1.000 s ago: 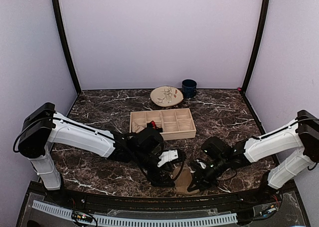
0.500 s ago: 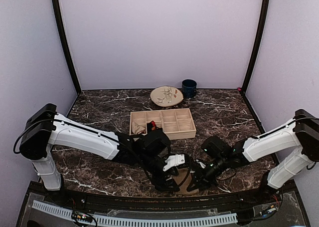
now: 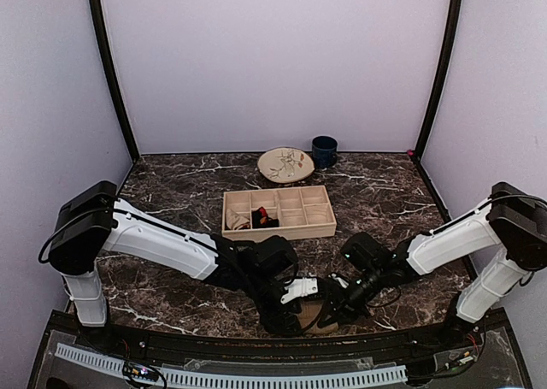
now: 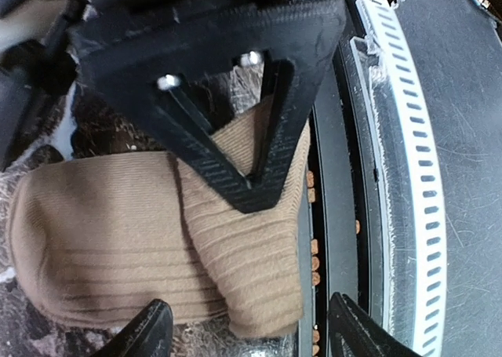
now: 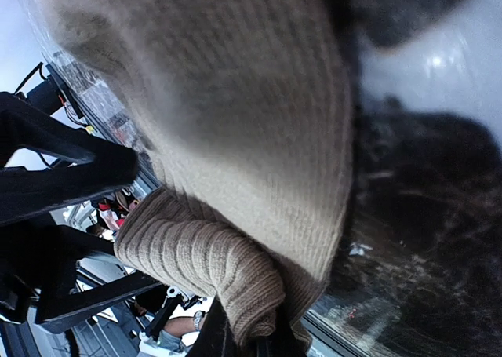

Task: Roll the socks
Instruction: Roll the sock at the center of the board.

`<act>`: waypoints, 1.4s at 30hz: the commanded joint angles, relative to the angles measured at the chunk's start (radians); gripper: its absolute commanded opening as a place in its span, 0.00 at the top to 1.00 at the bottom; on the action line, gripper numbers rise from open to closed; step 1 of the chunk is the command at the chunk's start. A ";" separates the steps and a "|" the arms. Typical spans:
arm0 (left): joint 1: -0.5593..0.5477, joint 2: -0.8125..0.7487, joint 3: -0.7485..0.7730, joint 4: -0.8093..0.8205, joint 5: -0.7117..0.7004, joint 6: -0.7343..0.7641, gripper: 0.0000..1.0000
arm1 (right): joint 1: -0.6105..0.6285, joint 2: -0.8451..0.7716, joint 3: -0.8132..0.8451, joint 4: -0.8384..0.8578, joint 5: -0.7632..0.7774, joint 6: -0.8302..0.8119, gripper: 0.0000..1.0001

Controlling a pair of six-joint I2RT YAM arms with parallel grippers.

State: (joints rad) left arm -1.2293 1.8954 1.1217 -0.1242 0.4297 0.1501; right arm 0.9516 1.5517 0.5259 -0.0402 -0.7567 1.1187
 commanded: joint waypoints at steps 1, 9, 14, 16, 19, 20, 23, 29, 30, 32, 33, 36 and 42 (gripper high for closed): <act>-0.011 0.001 0.033 -0.025 0.008 0.007 0.30 | -0.010 0.008 0.015 0.019 0.002 -0.019 1.00; -0.019 0.013 0.041 -0.026 0.005 0.002 0.37 | -0.011 0.014 0.024 0.027 0.001 -0.015 1.00; -0.022 0.014 0.033 -0.021 0.010 -0.004 0.47 | -0.013 0.027 0.028 0.037 -0.001 -0.008 1.00; -0.025 0.012 0.027 -0.017 0.017 -0.008 0.50 | -0.013 0.031 0.037 0.037 -0.001 -0.007 1.00; -0.031 0.010 0.022 -0.011 0.016 -0.015 0.53 | -0.013 0.035 0.055 0.030 -0.001 -0.010 1.00; -0.033 0.012 0.020 -0.012 0.016 -0.016 0.53 | -0.013 0.036 0.059 0.030 0.000 -0.010 1.00; -0.033 0.016 0.009 -0.005 0.024 -0.022 0.56 | -0.012 0.064 0.072 0.031 -0.001 -0.008 1.00; -0.033 0.011 -0.040 0.028 -0.015 -0.032 0.69 | -0.013 0.093 0.102 0.028 0.000 -0.011 1.00; -0.033 0.011 -0.047 0.035 -0.020 -0.033 0.71 | -0.013 0.100 0.108 0.029 0.000 -0.011 1.00; -0.033 0.013 -0.066 0.045 -0.025 -0.034 0.73 | -0.013 0.111 0.118 0.027 0.000 -0.011 1.00; -0.033 0.013 -0.075 0.051 -0.031 -0.034 0.76 | -0.013 0.115 0.124 0.026 -0.001 -0.011 1.00; -0.031 0.007 -0.115 0.082 -0.061 -0.052 0.82 | -0.013 0.126 0.143 0.015 -0.003 -0.015 1.00; 0.024 0.005 -0.209 0.169 -0.090 -0.122 0.90 | -0.013 0.147 0.203 -0.055 0.001 -0.058 0.98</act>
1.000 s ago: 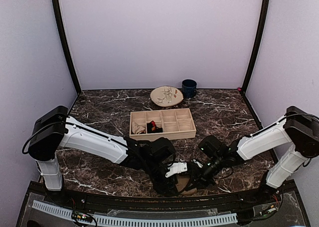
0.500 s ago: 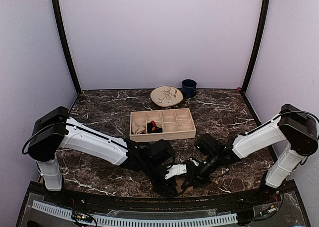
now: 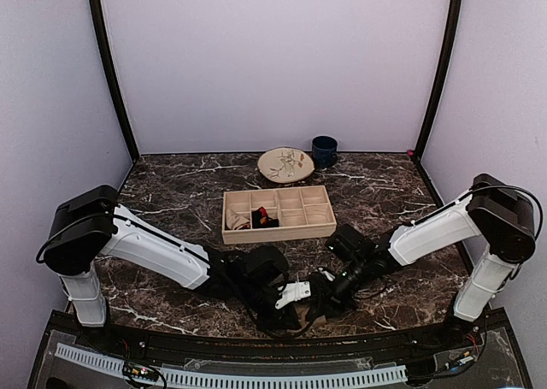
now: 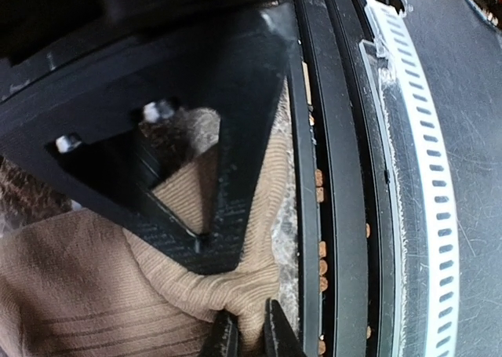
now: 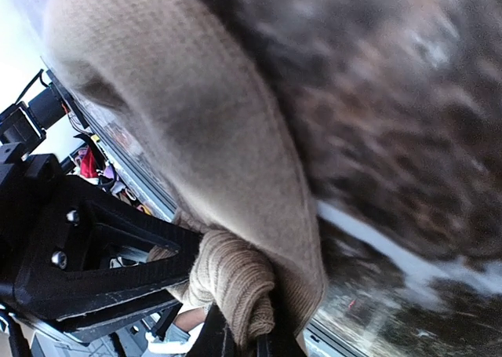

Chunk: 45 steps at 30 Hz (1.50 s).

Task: Roll the socks
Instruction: Roll the sock at the center of the board.

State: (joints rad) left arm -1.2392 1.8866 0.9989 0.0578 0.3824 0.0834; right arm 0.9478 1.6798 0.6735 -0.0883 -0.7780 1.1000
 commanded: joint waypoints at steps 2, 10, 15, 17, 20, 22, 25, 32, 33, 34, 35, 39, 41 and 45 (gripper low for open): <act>0.052 0.015 -0.104 -0.006 -0.039 -0.056 0.91 | -0.008 0.024 0.070 -0.034 0.028 -0.058 0.95; 0.116 0.020 -0.136 -0.010 0.049 -0.012 0.94 | -0.009 0.026 0.103 -0.121 0.074 -0.139 0.76; 0.148 0.017 -0.147 -0.015 0.138 0.019 0.95 | -0.010 -0.003 0.108 -0.179 0.139 -0.206 0.71; 0.159 0.018 -0.147 -0.018 0.172 0.025 0.95 | -0.011 -0.031 0.103 -0.194 0.185 -0.232 0.70; 0.170 0.035 -0.129 -0.053 0.228 0.042 0.95 | -0.015 -0.077 0.089 -0.193 0.252 -0.270 0.68; 0.175 0.051 -0.110 -0.077 0.262 0.053 0.95 | -0.017 -0.123 0.085 -0.191 0.295 -0.294 0.68; 0.179 0.066 -0.086 -0.096 0.292 0.055 0.95 | -0.018 -0.165 0.091 -0.201 0.357 -0.349 0.67; 0.204 0.081 -0.055 -0.145 0.386 0.065 0.94 | -0.017 -0.288 0.060 -0.234 0.538 -0.481 0.65; 0.209 0.082 -0.054 -0.149 0.405 0.065 0.94 | -0.015 -0.306 0.050 -0.232 0.561 -0.497 0.65; 0.214 0.080 -0.055 -0.148 0.419 0.064 0.94 | -0.015 -0.323 0.037 -0.226 0.580 -0.509 0.65; 0.218 0.079 -0.054 -0.147 0.435 0.062 0.94 | -0.011 -0.341 0.026 -0.213 0.595 -0.520 0.65; 0.235 0.084 -0.046 -0.151 0.485 0.048 0.94 | 0.023 -0.375 0.007 -0.185 0.652 -0.579 0.63; 0.243 0.087 -0.038 -0.158 0.497 0.044 0.94 | 0.062 -0.381 0.002 -0.173 0.680 -0.605 0.63; 0.254 0.099 -0.023 -0.172 0.525 0.036 0.94 | 0.147 -0.375 -0.004 -0.137 0.729 -0.651 0.62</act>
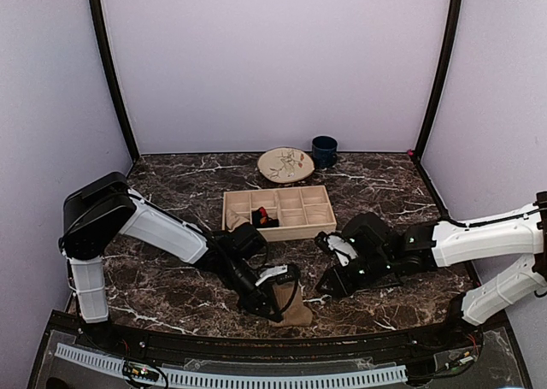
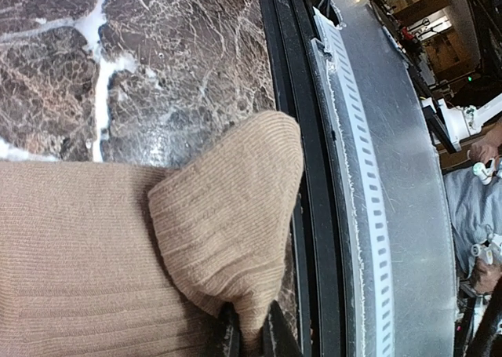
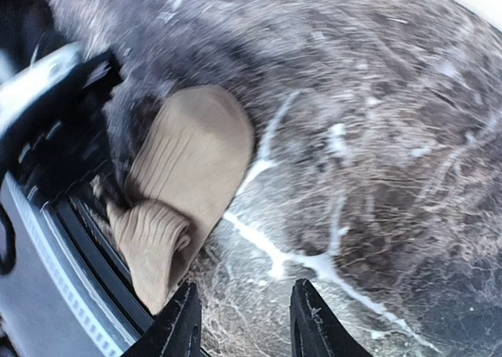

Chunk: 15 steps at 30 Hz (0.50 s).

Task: Roll the socks
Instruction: Roll the sock at the center of the board.

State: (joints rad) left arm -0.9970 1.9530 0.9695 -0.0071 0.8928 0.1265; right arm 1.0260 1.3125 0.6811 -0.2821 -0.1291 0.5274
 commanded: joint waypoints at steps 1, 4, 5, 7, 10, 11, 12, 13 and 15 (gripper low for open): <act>0.016 0.037 0.011 -0.110 0.022 -0.008 0.94 | 0.086 0.002 -0.009 0.063 0.087 -0.090 0.62; 0.022 0.046 0.020 -0.131 0.030 0.002 0.94 | 0.148 0.032 0.008 0.079 0.113 -0.117 0.62; 0.024 0.049 0.025 -0.141 0.032 0.007 0.94 | 0.166 0.038 0.013 0.082 0.127 -0.126 0.62; 0.028 0.058 0.033 -0.156 0.047 0.013 0.94 | 0.195 0.041 0.026 0.086 0.156 -0.144 0.62; 0.039 0.065 0.037 -0.156 0.070 0.005 0.94 | 0.238 0.048 0.046 0.078 0.207 -0.172 0.61; 0.041 0.066 0.038 -0.155 0.073 0.003 0.94 | 0.250 0.049 0.049 0.079 0.227 -0.183 0.62; 0.043 0.066 0.037 -0.155 0.076 0.002 0.94 | 0.261 0.050 0.050 0.082 0.244 -0.192 0.62; 0.043 0.067 0.037 -0.154 0.078 0.001 0.94 | 0.269 0.053 0.050 0.086 0.254 -0.205 0.61; 0.044 0.070 0.040 -0.156 0.082 0.002 0.94 | 0.281 0.066 0.058 0.091 0.266 -0.224 0.61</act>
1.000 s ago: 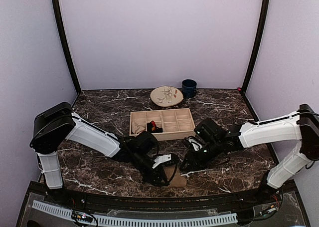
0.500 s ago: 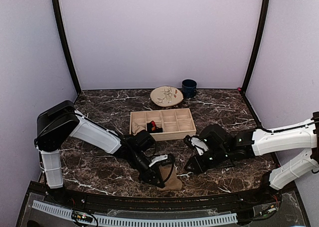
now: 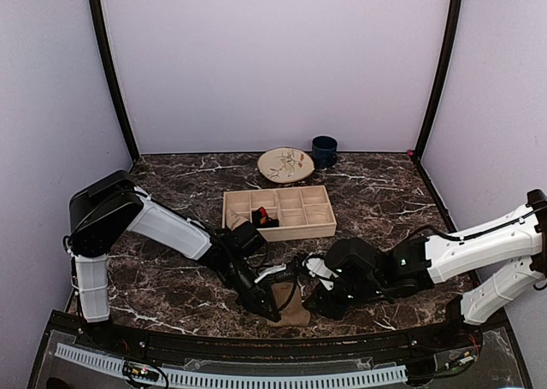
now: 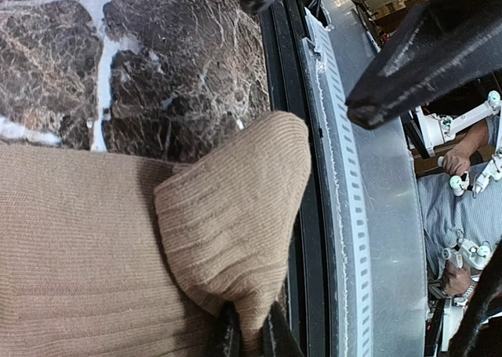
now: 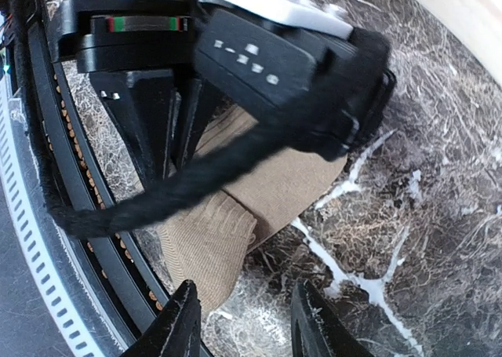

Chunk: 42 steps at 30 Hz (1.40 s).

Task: Roll the socks
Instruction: Roll the sock at the center of the board.

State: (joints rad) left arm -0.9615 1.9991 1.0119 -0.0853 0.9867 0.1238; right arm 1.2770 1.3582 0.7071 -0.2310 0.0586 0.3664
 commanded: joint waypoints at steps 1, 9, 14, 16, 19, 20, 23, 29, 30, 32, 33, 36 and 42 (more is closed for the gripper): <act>0.010 0.025 0.000 -0.081 -0.009 0.006 0.94 | 0.040 0.028 0.038 0.041 0.085 -0.076 0.61; 0.016 0.045 0.026 -0.120 0.014 0.028 0.94 | 0.129 0.075 0.053 0.051 0.108 -0.122 0.61; 0.021 0.052 0.036 -0.132 0.026 0.036 0.94 | 0.158 0.107 0.063 0.056 0.114 -0.153 0.61; 0.023 0.053 0.039 -0.135 0.031 0.039 0.94 | 0.161 0.123 0.069 0.060 0.117 -0.168 0.61; 0.024 0.053 0.037 -0.138 0.037 0.042 0.94 | 0.163 0.141 0.070 0.068 0.119 -0.185 0.61; 0.024 0.053 0.037 -0.138 0.039 0.043 0.94 | 0.163 0.147 0.070 0.072 0.121 -0.191 0.61; 0.024 0.053 0.037 -0.134 0.045 0.044 0.94 | 0.163 0.172 0.074 0.081 0.134 -0.208 0.61; 0.026 0.050 0.036 -0.135 0.061 0.046 0.94 | 0.165 0.223 0.087 0.109 0.149 -0.237 0.60; 0.026 0.049 0.036 -0.134 0.063 0.046 0.94 | 0.165 0.228 0.087 0.115 0.154 -0.240 0.60; 0.027 0.049 0.033 -0.133 0.067 0.046 0.94 | 0.165 0.242 0.091 0.117 0.160 -0.248 0.59; 0.027 0.049 0.035 -0.131 0.069 0.046 0.94 | 0.166 0.259 0.091 0.119 0.166 -0.253 0.59; 0.030 0.049 0.033 -0.128 0.075 0.045 0.94 | 0.166 0.272 0.090 0.129 0.168 -0.260 0.58; 0.032 0.048 0.031 -0.123 0.084 0.042 0.94 | 0.168 0.304 0.088 0.140 0.167 -0.269 0.58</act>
State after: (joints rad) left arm -0.9375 2.0346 1.0485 -0.1749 1.0634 0.1509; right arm 1.4338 1.6405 0.7788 -0.1299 0.2070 0.1123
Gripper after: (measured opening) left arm 0.097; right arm 0.422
